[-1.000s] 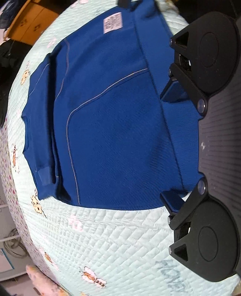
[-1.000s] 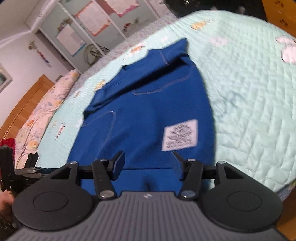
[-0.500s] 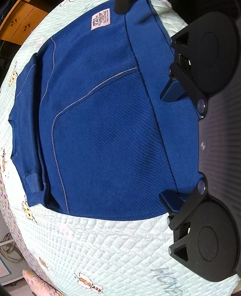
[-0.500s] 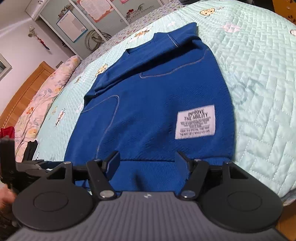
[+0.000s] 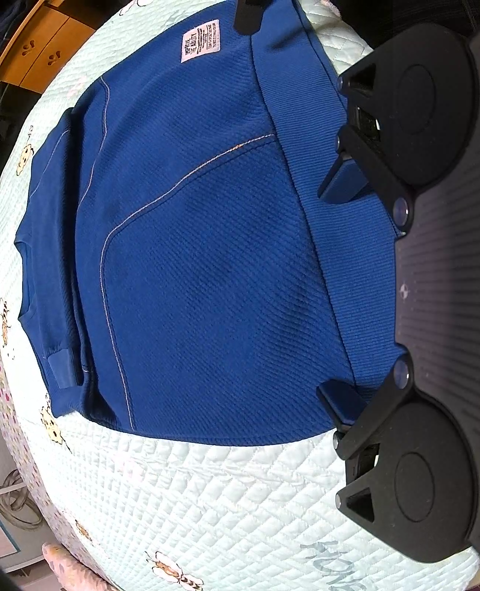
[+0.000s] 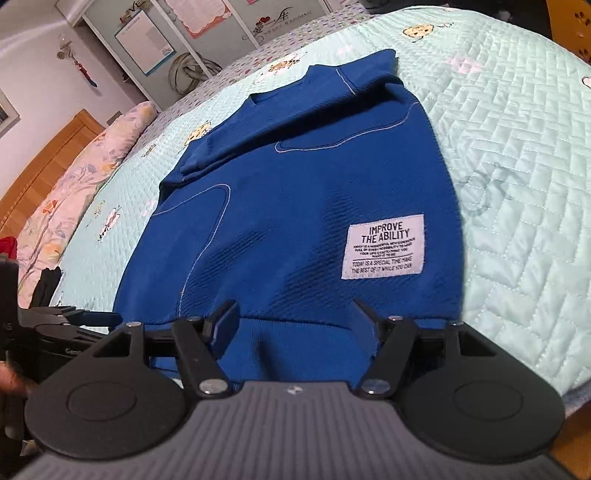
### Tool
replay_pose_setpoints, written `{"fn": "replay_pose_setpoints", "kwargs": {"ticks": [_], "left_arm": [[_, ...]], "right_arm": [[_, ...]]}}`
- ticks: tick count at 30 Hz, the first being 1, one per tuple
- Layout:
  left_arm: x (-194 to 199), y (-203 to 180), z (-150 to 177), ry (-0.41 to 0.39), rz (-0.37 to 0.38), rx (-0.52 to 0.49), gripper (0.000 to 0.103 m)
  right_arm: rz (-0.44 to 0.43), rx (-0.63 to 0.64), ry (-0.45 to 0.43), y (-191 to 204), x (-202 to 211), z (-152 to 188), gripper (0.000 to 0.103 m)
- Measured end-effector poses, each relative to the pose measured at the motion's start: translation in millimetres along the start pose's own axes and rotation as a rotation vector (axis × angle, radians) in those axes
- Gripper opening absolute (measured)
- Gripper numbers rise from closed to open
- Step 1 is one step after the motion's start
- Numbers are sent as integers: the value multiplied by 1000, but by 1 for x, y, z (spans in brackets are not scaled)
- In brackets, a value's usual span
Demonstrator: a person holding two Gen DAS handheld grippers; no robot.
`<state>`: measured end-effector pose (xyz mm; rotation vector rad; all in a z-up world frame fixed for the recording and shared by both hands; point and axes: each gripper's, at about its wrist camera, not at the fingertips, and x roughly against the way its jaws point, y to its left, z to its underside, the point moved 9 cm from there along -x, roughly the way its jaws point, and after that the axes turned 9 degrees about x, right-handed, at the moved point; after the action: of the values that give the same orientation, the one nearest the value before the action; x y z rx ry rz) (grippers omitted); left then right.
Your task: Fold clothes
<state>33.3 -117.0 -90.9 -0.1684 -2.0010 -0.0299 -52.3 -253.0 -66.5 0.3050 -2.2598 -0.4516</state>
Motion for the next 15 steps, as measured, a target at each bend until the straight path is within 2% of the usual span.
{"fn": "replay_pose_setpoints", "kwargs": {"ticks": [3, 4, 6, 8, 10, 13, 15], "left_arm": [[7, 4, -2, -19, 30, 25, 99], [12, 6, -4, -33, 49, 42, 94], [32, 17, -10, -106, 150, 123, 94], [53, 34, -13, -186, 226, 193, 101], [61, 55, -12, -231, 198, 223, 102], [47, 85, 0, -187, 142, 294, 102], [39, 93, 8, -166, 204, 353, 102]], "right_arm": [[-31, -45, -28, -3, 14, -1, 68], [-46, -63, -54, -4, 22, -2, 68], [-61, -118, -121, -15, 39, -5, 71], [-53, -174, -156, -30, 51, -4, 77], [-51, -214, -166, -44, 59, 1, 81], [-30, -256, -153, -60, 60, 12, 84], [-32, -292, -138, -69, 55, 21, 84]]}}
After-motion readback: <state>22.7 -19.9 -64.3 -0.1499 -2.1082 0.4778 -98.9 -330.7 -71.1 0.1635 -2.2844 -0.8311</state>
